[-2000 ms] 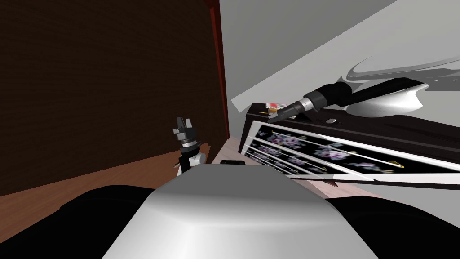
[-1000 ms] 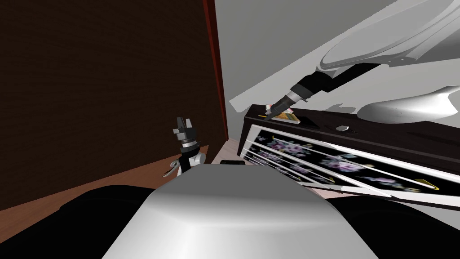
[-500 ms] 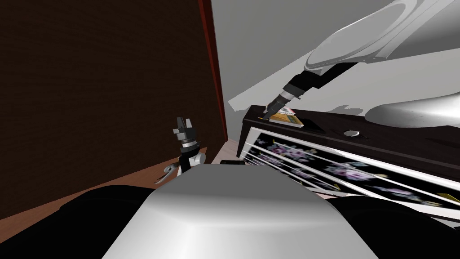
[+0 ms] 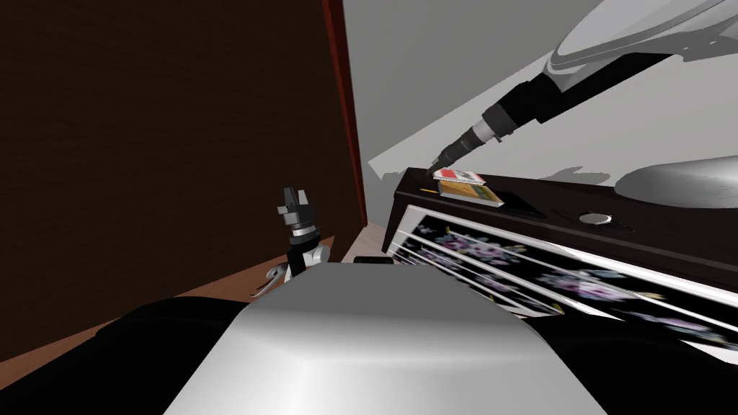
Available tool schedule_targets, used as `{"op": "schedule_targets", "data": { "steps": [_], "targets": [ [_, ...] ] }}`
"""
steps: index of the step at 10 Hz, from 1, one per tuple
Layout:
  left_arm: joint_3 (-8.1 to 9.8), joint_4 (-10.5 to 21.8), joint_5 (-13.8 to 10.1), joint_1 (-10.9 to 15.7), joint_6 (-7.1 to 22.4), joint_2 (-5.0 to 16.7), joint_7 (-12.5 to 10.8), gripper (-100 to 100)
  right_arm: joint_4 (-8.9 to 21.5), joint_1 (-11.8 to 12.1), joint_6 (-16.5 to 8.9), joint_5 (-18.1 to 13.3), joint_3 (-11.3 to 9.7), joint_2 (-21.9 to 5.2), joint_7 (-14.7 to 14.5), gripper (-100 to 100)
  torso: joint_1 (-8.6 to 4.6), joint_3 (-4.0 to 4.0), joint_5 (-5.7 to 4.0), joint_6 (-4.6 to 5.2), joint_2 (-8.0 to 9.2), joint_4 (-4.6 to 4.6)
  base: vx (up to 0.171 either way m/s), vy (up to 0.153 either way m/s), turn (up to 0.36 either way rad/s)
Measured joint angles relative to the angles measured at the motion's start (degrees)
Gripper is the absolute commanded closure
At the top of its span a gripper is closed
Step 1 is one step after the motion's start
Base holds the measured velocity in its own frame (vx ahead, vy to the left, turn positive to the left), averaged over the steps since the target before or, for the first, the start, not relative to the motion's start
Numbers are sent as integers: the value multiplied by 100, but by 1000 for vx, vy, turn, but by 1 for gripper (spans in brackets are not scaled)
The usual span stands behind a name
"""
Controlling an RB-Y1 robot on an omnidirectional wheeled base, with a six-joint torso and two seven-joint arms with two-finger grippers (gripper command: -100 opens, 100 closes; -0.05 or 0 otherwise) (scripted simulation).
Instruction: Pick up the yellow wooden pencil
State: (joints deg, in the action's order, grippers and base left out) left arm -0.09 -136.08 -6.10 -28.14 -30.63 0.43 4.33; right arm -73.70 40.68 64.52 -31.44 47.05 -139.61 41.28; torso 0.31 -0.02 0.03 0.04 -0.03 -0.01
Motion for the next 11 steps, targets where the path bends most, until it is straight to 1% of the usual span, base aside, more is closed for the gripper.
{"op": "schedule_targets", "data": {
  "steps": [1,2,3,4,5,6,7,8,11],
  "targets": [
    [0,0,0,0,0,0,0,0,86,-182,-191,-51,-27,143,151,-100,-19,6,-5,2,9,3,-6,-7,1],
    [1,0,0,0,0,1,0,0,123,-391,-353,-95,-48,227,319,-100,-30,8,-8,2,12,4,-5,-13,0],
    [1,0,0,0,0,1,0,0,220,-597,-464,-83,-36,206,480,-100,-32,9,-8,1,13,4,-1,-9,2],
    [1,0,0,0,0,1,0,0,109,-851,-645,-126,-57,228,706,-100,-30,9,-8,1,13,4,0,0,0],
    [1,0,0,0,0,1,0,0,172,-973,-804,-91,-40,196,837,-100,-29,7,-8,1,11,3,0,0,0],
    [1,0,0,0,0,1,0,0,193,-995,-985,-70,-34,185,871,-100,-30,5,-10,0,9,1,0,0,0],
    [1,0,0,0,0,1,0,0,138,-1064,-1169,-103,-51,212,915,-100,-30,5,-10,1,8,1,0,0,0],
    [1,0,0,0,0,1,0,0,131,-1073,-1209,-108,-54,215,928,100,-30,4,-10,0,7,0,0,0,0],
    [1,0,0,0,0,1,0,0,132,-1072,-1205,-107,-53,215,926,100,-31,3,-10,0,6,0,0,0,0]
  ]
}}
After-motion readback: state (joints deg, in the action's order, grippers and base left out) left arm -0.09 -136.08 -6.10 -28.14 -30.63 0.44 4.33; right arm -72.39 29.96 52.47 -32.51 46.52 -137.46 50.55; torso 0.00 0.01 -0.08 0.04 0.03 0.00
